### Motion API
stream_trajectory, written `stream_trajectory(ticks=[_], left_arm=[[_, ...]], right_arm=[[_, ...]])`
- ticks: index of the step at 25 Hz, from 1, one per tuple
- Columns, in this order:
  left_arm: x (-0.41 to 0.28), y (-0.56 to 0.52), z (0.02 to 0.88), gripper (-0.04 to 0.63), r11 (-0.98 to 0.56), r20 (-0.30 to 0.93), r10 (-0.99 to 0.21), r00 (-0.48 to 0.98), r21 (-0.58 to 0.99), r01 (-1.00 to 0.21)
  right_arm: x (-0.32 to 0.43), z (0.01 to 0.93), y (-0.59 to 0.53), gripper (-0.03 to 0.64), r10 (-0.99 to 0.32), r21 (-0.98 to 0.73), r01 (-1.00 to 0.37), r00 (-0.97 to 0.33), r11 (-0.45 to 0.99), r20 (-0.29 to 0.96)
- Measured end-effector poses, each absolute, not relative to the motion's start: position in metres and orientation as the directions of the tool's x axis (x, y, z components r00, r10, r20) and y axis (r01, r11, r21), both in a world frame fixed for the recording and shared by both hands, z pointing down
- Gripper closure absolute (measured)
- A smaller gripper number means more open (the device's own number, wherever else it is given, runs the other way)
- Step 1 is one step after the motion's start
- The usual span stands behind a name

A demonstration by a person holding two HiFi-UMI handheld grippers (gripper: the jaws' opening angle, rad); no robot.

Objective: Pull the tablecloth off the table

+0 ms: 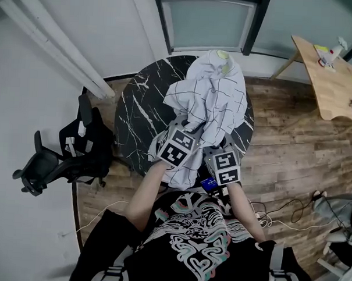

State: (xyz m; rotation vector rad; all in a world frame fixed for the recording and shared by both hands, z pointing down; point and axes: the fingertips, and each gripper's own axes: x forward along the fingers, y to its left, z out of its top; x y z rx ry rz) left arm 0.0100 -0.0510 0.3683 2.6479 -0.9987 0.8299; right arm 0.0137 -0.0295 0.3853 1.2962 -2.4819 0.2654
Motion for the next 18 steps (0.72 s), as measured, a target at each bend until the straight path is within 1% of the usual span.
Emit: stream_trajectory(ticks=[10, 18], left_arm=[[0.006, -0.042, 0.359, 0.518, -0.724, 0.549, -0.589, 0.593, -0.032, -0.689], [0.003, -0.039, 0.358, 0.518, -0.717, 0.547, -0.596, 0.588, -0.032, -0.696]], right_arm=[[0.011, 0.377, -0.021, 0.480, -0.751, -0.038, -0.809, -0.561, 0.587, 0.348], [0.008, 0.375, -0.018, 0.486, -0.747, -0.028, -0.806, -0.561, 0.591, 0.357]])
